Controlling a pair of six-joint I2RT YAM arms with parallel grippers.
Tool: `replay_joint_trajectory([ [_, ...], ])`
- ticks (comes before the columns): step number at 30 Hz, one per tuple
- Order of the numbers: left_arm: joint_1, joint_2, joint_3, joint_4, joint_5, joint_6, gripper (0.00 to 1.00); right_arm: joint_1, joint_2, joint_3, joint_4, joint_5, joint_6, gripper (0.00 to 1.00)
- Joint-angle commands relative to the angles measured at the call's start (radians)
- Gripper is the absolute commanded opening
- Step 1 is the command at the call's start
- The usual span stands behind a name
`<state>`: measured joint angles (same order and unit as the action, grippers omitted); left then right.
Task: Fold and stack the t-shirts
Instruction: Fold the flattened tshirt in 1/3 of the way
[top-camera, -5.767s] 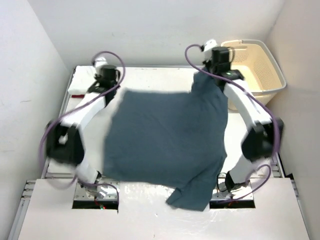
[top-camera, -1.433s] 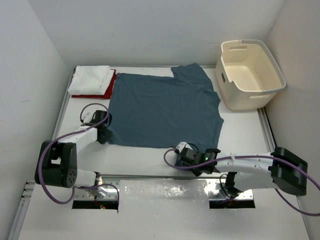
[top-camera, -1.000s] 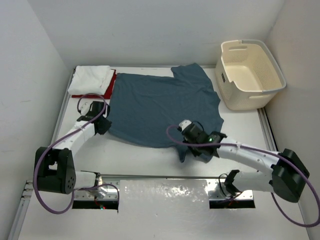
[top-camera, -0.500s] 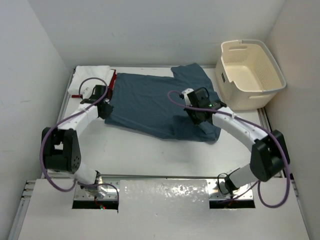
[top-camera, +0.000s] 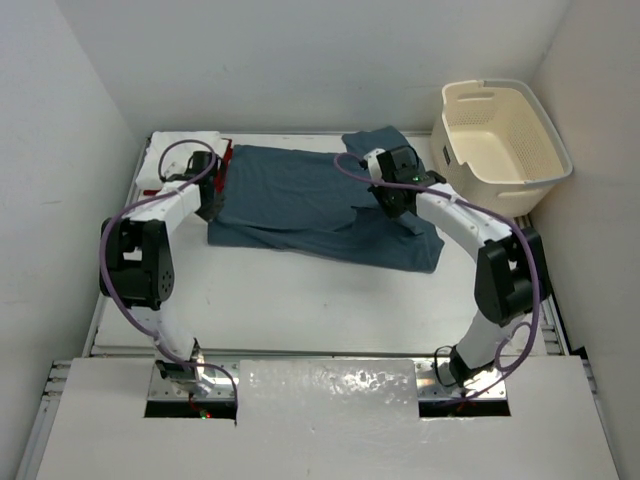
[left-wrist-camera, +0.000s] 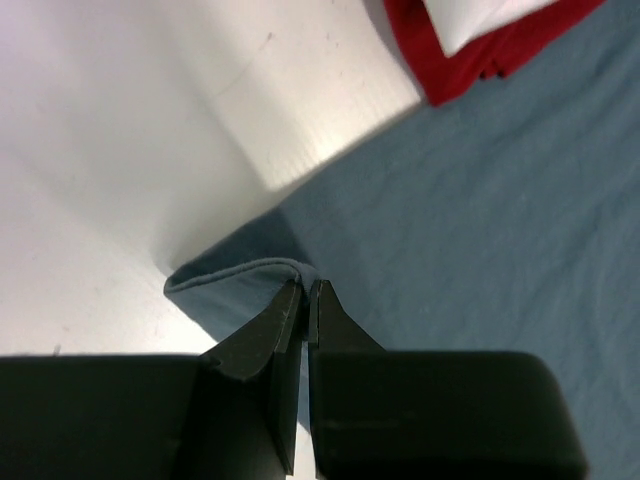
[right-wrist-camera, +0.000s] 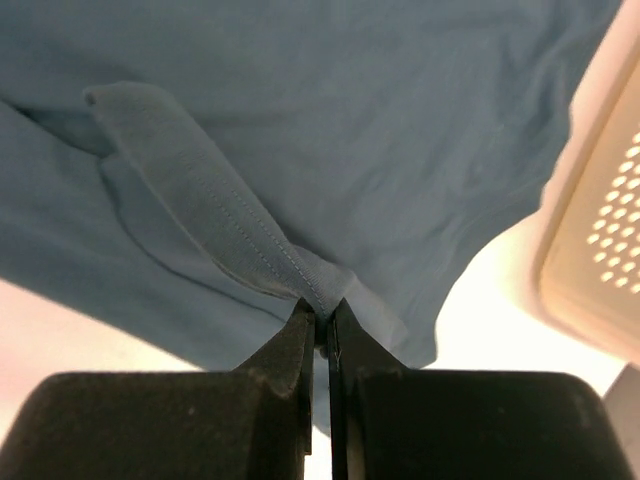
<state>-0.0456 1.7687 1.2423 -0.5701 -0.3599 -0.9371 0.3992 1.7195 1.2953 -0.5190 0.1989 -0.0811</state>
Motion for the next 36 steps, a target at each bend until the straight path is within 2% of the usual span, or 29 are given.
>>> replay_joint_trajectory([
  [1, 0.019, 0.026, 0.066, -0.019, -0.048, -0.020, 0.00, -0.031, 0.032, 0.084, 0.036, 0.025, -0.054, 0.00],
  [9, 0.023, 0.011, 0.071, 0.041, -0.010, 0.021, 0.00, -0.072, 0.069, 0.179, 0.059, 0.030, -0.101, 0.00],
  [17, 0.023, 0.051, 0.103, 0.088, 0.012, 0.067, 0.00, -0.091, 0.144, 0.289, 0.005, 0.010, -0.141, 0.00],
  [24, 0.027, 0.184, 0.206, 0.000, -0.030, 0.034, 0.00, -0.097, 0.261, 0.377, -0.001, 0.016, -0.132, 0.00],
  [25, 0.036, 0.219, 0.241, -0.023, -0.042, 0.021, 0.01, -0.100, 0.275, 0.383, 0.025, 0.046, -0.114, 0.00],
  [26, 0.039, 0.231, 0.262, -0.046, -0.036, 0.021, 0.10, -0.103, 0.293, 0.392, 0.030, 0.050, -0.108, 0.00],
  [27, 0.039, 0.241, 0.291, -0.065, -0.042, 0.038, 0.55, -0.114, 0.342, 0.433, 0.033, 0.053, -0.085, 0.03],
  [28, 0.039, 0.239, 0.298, -0.066, -0.036, 0.049, 0.79, -0.120, 0.371, 0.461, 0.033, 0.050, -0.072, 0.09],
  [29, 0.039, 0.230, 0.304, -0.065, -0.033, 0.055, 0.99, -0.125, 0.403, 0.532, 0.010, 0.040, -0.072, 0.21],
  [31, 0.036, 0.177, 0.289, -0.042, -0.008, 0.081, 1.00, -0.125, 0.492, 0.622, -0.033, 0.047, -0.051, 0.65],
  [32, 0.035, 0.154, 0.280, -0.030, -0.001, 0.087, 1.00, -0.125, 0.508, 0.686, -0.077, 0.039, -0.049, 0.72],
  [34, 0.021, 0.089, 0.246, -0.011, 0.004, 0.121, 1.00, -0.126, 0.479, 0.678, -0.076, 0.010, -0.023, 0.80],
  [35, 0.016, 0.071, 0.235, -0.007, 0.003, 0.124, 1.00, -0.126, 0.453, 0.612, -0.041, -0.007, -0.019, 0.99],
  [36, 0.012, 0.039, 0.214, -0.002, 0.006, 0.142, 1.00, -0.123, 0.419, 0.567, -0.020, -0.012, 0.003, 0.99],
])
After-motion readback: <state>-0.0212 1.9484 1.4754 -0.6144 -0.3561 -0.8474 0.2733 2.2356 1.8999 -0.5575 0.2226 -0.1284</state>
